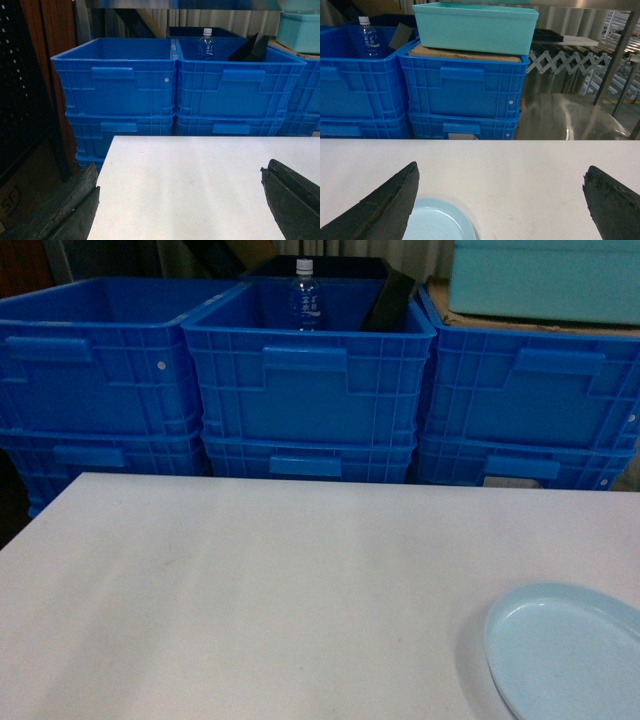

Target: Place blue tray on left shelf second layer neatly

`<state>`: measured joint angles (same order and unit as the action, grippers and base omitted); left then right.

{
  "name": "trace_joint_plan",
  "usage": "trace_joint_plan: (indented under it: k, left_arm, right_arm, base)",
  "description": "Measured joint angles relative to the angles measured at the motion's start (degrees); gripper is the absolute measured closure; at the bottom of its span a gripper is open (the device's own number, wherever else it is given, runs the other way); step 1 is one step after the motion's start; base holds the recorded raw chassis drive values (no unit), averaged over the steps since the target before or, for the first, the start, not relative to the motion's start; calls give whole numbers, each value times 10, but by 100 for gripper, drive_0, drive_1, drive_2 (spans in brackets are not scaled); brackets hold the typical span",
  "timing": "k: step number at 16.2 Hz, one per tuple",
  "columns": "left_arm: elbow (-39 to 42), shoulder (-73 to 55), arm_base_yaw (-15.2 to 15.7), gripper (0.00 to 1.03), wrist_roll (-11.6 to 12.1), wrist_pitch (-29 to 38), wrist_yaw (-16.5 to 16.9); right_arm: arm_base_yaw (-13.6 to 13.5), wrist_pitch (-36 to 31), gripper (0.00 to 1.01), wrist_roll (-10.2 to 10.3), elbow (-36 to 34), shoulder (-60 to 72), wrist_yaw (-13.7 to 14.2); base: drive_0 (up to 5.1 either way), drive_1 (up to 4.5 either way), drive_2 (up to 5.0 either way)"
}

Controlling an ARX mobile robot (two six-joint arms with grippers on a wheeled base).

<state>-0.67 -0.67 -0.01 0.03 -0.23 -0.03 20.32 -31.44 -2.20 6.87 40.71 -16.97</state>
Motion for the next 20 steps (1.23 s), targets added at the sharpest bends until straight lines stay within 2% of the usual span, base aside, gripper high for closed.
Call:
trace_joint_plan:
  k: [1, 5, 7, 14, 20]
  left_arm:
    - [0, 0, 0, 5, 0, 0, 0]
    - [0, 0, 0, 5, 0, 0, 0]
    - [0, 0, 0, 5, 0, 0, 0]
    - [0, 0, 0, 5, 0, 0, 0]
    - [0, 0, 0, 5, 0, 0, 0]
  right_arm:
    - [0, -15, 3, -5, 10, 36, -9]
    - [-10, -63, 3, -25, 51, 176, -16]
    - [-25, -68, 3, -37, 66, 224, -25]
    - [-95, -138, 3, -65, 90, 380, -19]
    - [-101, -201, 3, -81, 122, 539, -6]
  base:
    - [0, 0, 0]
    - [0, 0, 0]
    - [0, 0, 0]
    - [0, 0, 0]
    - [0, 0, 0]
